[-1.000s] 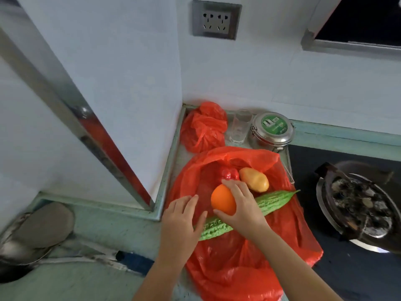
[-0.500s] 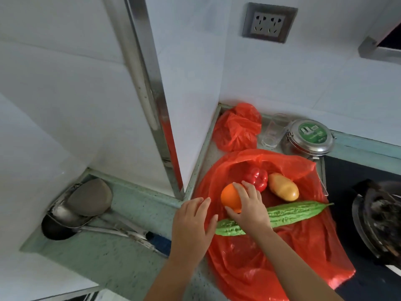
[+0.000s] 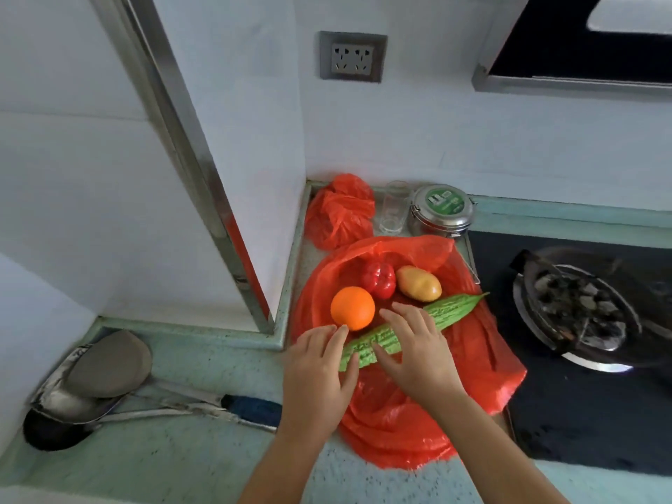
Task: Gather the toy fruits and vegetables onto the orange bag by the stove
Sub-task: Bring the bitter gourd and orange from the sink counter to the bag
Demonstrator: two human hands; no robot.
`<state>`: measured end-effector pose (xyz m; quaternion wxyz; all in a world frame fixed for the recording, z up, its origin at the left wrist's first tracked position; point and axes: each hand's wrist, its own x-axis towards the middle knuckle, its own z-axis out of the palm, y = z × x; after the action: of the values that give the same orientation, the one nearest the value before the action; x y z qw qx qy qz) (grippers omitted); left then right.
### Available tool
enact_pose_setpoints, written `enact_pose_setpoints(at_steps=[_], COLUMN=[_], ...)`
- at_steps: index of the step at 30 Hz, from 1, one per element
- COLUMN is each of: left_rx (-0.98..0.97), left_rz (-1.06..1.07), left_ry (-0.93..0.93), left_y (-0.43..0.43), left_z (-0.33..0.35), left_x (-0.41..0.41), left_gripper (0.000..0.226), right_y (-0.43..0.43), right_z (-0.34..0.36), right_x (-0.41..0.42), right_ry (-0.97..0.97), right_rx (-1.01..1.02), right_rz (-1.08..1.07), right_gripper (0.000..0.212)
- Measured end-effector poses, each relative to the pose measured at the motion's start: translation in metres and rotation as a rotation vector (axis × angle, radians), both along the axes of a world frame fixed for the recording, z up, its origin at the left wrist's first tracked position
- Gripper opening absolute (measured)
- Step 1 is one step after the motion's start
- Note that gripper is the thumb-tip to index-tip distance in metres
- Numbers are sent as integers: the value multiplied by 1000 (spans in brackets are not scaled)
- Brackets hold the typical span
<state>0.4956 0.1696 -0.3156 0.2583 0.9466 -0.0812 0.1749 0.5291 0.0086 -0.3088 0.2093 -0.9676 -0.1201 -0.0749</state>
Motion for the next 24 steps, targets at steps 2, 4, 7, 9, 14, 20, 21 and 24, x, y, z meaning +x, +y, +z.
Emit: enact_pose_setpoints(at_steps=[2, 4, 7, 9, 14, 20, 21, 24], left_rx=[27, 43, 16, -2, -23, -11, -11, -4], left_rz=[-60, -123, -222, -294, -475, -642, -666, -744], left_ry=[-24, -53, -78, -81, -82, -121, -125, -125], left_y=[-9, -22, -46, -63, -107, -168, -180, -219], left_z=[1, 2, 2, 0, 2, 21, 24, 32], left_x=[-6, -12, -22, -30, -56, -100, -111, -152], left_gripper=[39, 37, 35, 35, 34, 38, 38, 38], right_y=[-9, -21, -42, -56, -94, -140, -150, -181], right_z=[6, 10, 17, 20, 26, 40, 42, 45], right_x=[-21, -42, -76, -100, -155, -224, -238, -289], right_ry=[-18, -38, -58, -72, -120, -162, -175, -213], right_rx=[-5, -12, -28, -28, -28, -47, -46, -39], right_rz=[-66, -152, -275, -357, -516, -693, -723, -813], right_gripper=[49, 48, 46, 44, 40, 40, 39, 38])
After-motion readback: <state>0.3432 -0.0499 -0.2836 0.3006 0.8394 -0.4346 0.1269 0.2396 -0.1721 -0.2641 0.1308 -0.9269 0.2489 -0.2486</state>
